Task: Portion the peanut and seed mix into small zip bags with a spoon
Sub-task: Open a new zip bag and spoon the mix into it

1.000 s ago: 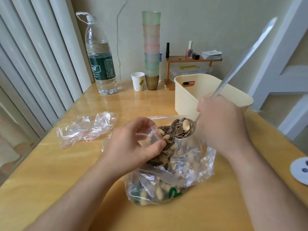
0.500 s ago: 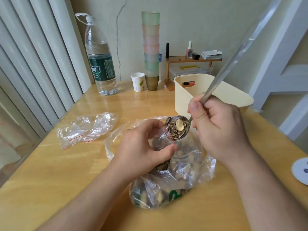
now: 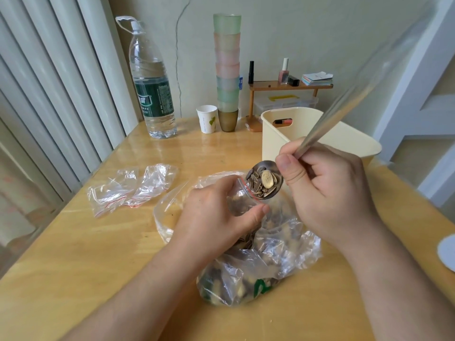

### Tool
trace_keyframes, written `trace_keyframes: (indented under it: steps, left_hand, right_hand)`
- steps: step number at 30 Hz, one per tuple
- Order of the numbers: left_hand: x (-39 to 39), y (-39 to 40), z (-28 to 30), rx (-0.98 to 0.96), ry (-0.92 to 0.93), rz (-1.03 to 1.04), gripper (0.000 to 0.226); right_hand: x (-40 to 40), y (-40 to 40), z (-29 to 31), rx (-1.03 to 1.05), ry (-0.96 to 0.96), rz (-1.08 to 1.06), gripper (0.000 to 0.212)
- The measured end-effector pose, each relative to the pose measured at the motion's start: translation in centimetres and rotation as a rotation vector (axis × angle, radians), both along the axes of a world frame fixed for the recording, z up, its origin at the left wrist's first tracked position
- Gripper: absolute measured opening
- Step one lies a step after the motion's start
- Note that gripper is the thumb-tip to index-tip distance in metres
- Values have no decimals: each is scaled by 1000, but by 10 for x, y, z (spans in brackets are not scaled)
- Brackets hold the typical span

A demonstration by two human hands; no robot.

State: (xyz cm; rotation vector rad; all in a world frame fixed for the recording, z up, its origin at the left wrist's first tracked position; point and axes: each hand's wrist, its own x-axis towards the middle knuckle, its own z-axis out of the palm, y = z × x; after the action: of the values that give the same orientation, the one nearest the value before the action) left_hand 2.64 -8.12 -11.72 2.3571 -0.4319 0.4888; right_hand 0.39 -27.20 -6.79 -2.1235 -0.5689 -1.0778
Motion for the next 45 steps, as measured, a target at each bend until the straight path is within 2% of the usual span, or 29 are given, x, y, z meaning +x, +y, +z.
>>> trace_keyframes:
  steps: [10,17,33,39,43,45]
  left_hand:
    - [-2,-1,6,74,-97,-18,43]
    - [3,-1,-2,138,-60,-7,62]
    - [4,5,1,-91,31,28,36]
    - [8,9,-1,-92,57,54,43]
    - [8,12,-2,-113,89,50,42]
    - [10,17,-4,-141,142,26,51]
  right_hand:
    - [0,0,-1,-48,-5,27,24]
    - [2,8,-6,-41,13,44,26]
    - [3,5,-8,-172,-9,75,28]
    - [7,4,-12,-106,-12,147,24]
    - [13,3,-17,-52,-32,103,23]
    - [13,2,-19,48,-44,65,23]
